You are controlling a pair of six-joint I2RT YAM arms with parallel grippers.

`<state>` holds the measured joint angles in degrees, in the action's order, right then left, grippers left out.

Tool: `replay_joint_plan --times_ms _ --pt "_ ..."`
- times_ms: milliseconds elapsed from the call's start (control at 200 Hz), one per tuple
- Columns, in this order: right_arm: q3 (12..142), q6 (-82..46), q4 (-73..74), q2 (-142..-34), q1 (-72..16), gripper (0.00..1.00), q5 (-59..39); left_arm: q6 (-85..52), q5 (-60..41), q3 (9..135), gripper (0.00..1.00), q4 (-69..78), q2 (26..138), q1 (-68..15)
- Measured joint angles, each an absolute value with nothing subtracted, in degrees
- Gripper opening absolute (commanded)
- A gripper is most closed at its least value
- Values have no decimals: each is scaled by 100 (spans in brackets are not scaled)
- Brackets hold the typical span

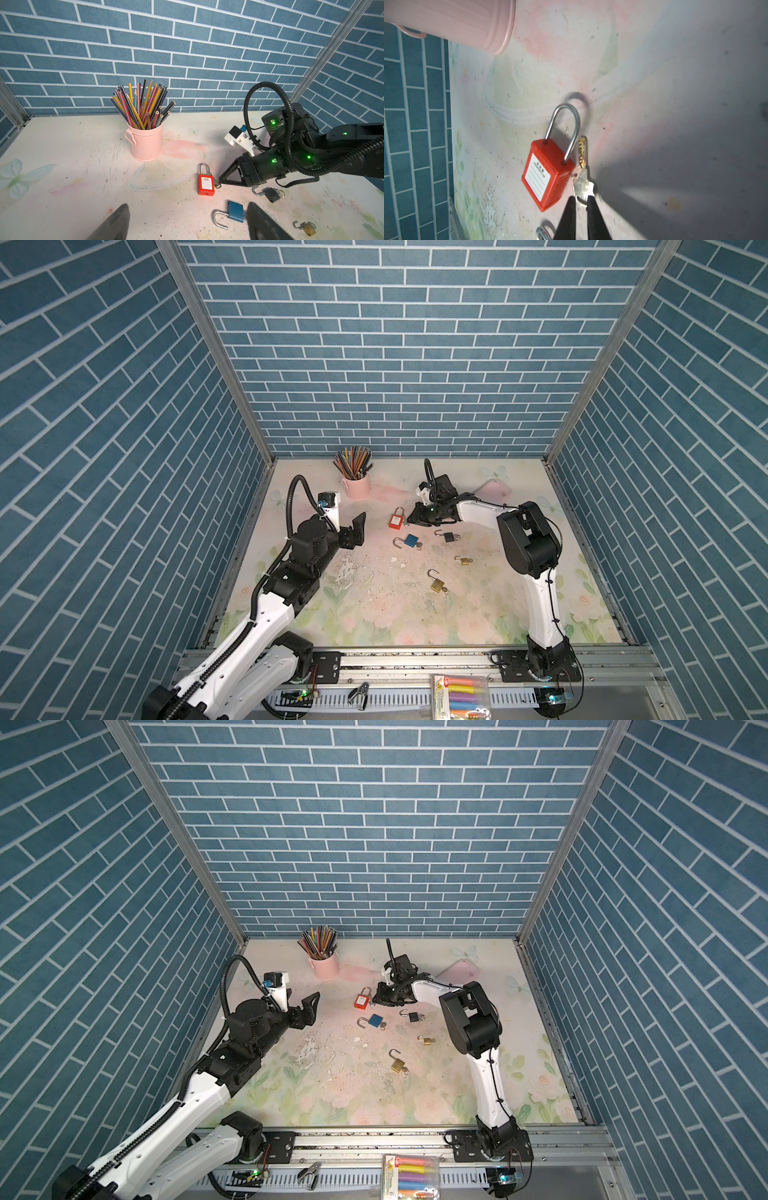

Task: Lock with the key

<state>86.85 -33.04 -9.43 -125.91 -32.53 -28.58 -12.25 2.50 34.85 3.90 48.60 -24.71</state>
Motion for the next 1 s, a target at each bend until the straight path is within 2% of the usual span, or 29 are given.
replay_joint_plan --times_ms 95,200,375,580,610,925,935,945,950,1000 --pt "8685 -3308 -943 -12591 -3258 18 -2851 -1264 274 3485 88 390 4860 -2467" --pt "8635 -3277 -947 -12486 -3258 28 -2777 -1389 412 3485 88 384 4856 -2462" --pt "7970 -3096 -915 -11434 -3258 45 -2497 -1826 751 3511 88 303 4856 -2401" --pt "7229 -2711 -847 -10224 -3284 49 -2209 -2497 552 3664 88 60 5137 -2241" --pt "7179 -2648 -867 -10169 -3310 53 -2132 -2615 486 3667 88 30 5196 -2235" --pt "7441 -1653 -1380 -10665 -3959 58 -1299 -3828 56 3651 88 -454 5828 -2224" --pt "7474 -1616 -1396 -10702 -3979 62 -1278 -3852 43 3647 88 -454 5841 -2224" --pt "7502 -1594 -1406 -10744 -3994 74 -1258 -3872 36 3642 88 -456 5852 -2224" --pt "7513 -1588 -1411 -10761 -3999 76 -1253 -3887 30 3638 88 -460 5859 -2224" --pt "7640 -1476 -1461 -10936 -4051 79 -1168 -3975 -10 3605 88 -473 5905 -2224"
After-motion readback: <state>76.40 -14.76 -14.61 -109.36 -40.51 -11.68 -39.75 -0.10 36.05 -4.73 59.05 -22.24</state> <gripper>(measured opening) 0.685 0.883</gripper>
